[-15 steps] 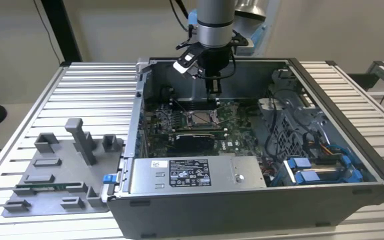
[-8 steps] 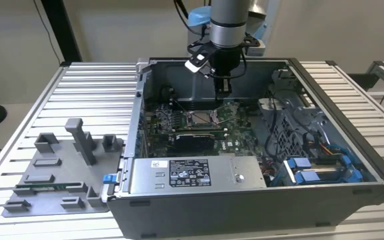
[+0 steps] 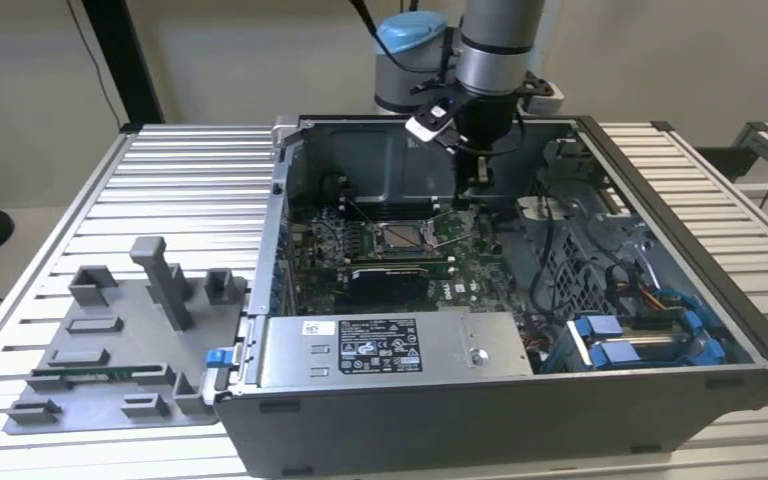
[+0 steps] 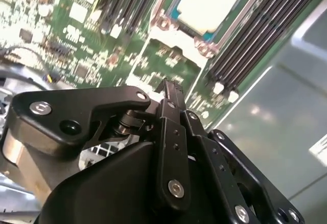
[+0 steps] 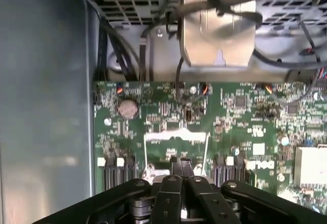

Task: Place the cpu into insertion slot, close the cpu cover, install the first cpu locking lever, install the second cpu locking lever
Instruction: 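Close the cpu cover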

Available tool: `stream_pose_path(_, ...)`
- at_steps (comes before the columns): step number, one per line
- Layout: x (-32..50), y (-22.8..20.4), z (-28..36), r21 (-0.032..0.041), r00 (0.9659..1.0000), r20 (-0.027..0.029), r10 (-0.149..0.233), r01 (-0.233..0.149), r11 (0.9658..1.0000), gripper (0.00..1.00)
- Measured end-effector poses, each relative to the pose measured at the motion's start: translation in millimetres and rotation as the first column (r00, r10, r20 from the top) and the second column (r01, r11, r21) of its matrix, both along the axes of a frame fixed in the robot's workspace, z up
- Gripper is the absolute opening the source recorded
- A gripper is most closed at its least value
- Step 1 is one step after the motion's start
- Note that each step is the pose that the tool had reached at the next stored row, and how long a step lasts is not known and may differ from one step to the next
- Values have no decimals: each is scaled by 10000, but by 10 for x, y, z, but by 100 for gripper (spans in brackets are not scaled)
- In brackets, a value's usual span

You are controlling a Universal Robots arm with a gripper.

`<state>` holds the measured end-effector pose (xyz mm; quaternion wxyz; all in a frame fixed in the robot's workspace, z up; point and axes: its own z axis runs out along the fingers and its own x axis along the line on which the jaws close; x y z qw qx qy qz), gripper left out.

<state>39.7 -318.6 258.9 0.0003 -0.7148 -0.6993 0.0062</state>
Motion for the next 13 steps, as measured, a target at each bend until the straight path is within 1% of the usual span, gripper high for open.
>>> stream_pose_path(2,90,0,-2,-20,10000,-91,0,0,10000,0)
stream_pose_path(5,229,0,-13,-31,9998,-200,-1,1,10000,0)
stream_pose_path(6,274,1,-22,-33,9997,-226,-1,0,10000,0)
stream_pose_path(7,316,1,-34,-35,9997,-245,-1,0,10000,0)
stream_pose_path(8,340,0,-50,-38,9997,-254,0,-1,10000,0)
stream_pose_path(9,350,0,-68,-38,9997,-262,0,-1,10000,0)
stream_pose_path(13,395,0,-131,-40,9995,-327,-1,0,10000,0)
